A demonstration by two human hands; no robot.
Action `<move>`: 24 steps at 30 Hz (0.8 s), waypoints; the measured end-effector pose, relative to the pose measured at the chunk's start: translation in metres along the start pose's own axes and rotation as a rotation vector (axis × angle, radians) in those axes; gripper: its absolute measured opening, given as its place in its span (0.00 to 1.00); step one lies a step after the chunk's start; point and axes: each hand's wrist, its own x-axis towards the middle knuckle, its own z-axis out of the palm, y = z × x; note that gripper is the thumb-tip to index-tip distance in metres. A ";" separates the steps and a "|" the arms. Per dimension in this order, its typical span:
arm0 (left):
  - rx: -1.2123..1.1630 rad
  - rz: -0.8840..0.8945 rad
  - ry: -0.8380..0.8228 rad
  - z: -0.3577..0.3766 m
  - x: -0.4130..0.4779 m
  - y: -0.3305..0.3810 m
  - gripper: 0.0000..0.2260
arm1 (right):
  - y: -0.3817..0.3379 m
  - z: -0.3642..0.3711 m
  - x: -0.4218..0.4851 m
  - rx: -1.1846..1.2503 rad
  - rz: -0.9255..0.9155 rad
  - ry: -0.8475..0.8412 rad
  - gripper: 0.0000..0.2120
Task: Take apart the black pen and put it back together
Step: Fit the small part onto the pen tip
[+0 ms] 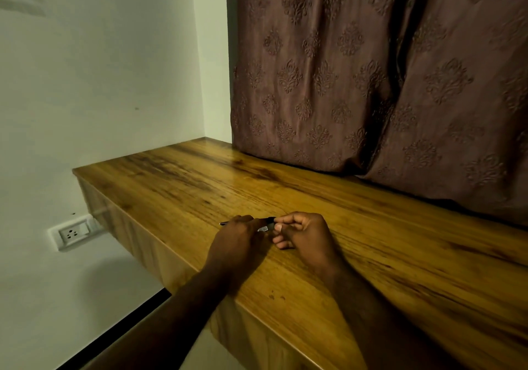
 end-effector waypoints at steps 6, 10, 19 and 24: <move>0.004 -0.003 -0.005 -0.001 -0.002 0.002 0.15 | 0.003 -0.001 0.001 -0.060 0.024 -0.033 0.08; -0.002 -0.028 -0.001 0.002 0.000 -0.001 0.14 | 0.006 -0.001 0.003 -0.087 0.015 -0.042 0.11; -0.023 -0.041 0.007 0.005 0.001 -0.002 0.14 | -0.001 -0.002 0.001 -0.015 0.014 0.069 0.02; -0.008 -0.053 0.006 0.008 0.000 -0.006 0.10 | -0.003 -0.001 -0.005 -0.002 0.016 0.055 0.06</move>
